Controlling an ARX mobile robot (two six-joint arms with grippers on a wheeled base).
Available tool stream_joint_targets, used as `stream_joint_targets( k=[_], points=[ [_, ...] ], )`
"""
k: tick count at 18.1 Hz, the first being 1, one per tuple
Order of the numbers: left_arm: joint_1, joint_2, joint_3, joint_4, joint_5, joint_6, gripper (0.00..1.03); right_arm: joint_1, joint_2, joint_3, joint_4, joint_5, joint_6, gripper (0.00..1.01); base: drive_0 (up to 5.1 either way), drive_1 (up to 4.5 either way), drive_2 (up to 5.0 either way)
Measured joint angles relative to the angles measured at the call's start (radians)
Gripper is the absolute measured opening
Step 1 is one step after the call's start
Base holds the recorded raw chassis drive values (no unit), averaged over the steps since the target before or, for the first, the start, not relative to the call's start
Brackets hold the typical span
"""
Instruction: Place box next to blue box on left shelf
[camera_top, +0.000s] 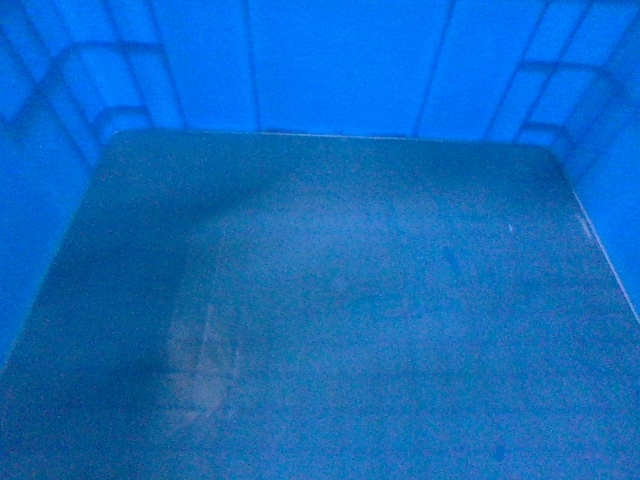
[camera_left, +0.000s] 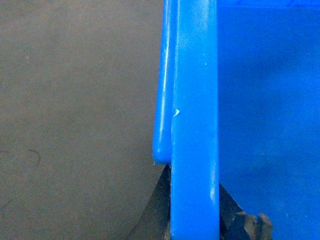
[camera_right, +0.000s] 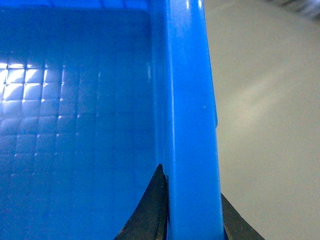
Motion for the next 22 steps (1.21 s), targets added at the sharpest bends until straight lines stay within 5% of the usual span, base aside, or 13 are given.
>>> stream_joint_targets(
  k=[22],
  points=[
    [0.000, 0.000, 0.000, 0.000, 0.000, 0.000, 0.09, 0.000, 0.000, 0.000, -0.001, 0.000, 0.000, 0.10, -1.5, -1.51, -1.5]
  ],
)
